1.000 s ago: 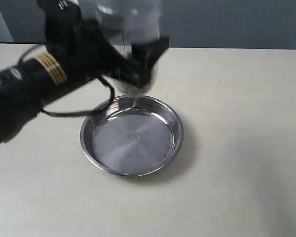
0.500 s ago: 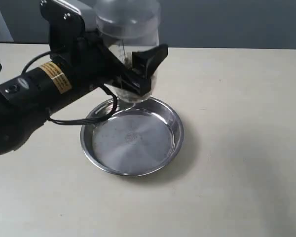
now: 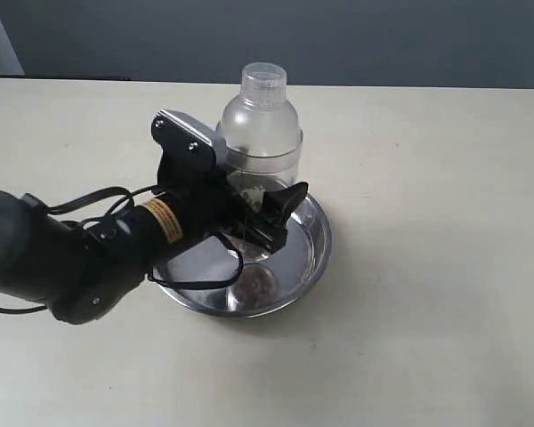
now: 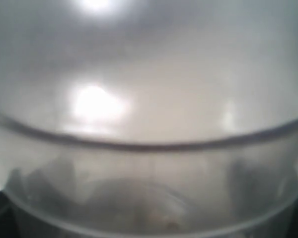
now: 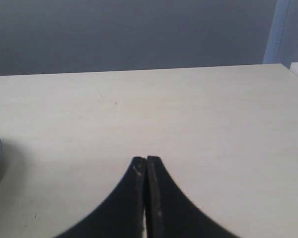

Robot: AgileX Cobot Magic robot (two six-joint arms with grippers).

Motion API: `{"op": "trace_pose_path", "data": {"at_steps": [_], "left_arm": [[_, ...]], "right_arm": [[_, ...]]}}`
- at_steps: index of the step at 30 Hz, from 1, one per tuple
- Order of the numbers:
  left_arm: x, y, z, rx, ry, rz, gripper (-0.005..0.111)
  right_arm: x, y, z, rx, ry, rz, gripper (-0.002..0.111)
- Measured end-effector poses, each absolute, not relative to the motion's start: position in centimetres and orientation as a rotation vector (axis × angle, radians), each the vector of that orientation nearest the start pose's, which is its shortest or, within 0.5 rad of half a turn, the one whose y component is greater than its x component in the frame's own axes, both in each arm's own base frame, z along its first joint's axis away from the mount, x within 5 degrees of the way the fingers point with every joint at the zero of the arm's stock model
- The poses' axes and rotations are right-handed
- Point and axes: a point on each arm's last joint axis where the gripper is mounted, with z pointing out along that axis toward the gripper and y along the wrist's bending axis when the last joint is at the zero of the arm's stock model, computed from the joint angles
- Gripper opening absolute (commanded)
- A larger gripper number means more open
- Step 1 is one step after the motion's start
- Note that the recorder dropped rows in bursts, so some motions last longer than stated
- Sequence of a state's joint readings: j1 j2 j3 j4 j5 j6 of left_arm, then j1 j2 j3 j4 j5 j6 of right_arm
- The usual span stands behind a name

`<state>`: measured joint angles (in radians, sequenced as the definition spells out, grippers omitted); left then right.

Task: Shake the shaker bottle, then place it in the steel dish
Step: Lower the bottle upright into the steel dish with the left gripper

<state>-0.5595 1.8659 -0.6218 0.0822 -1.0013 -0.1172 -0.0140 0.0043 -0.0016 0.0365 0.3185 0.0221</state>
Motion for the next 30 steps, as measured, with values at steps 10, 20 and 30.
{"op": "trace_pose_path", "data": {"at_steps": [10, 20, 30], "left_arm": [[27.8, -18.1, 12.2, 0.419, 1.749, -0.555, 0.000], [28.4, -17.4, 11.0, 0.309, 1.797, -0.510, 0.000], [28.3, -17.6, 10.9, 0.354, 1.794, -0.496, 0.000]], "right_arm": [[5.4, 0.0, 18.5, 0.056, 1.804, 0.041, -0.001], [5.4, 0.0, 18.5, 0.054, 1.804, 0.039, -0.001], [5.4, 0.0, 18.5, 0.054, 1.804, 0.039, -0.001]]}}
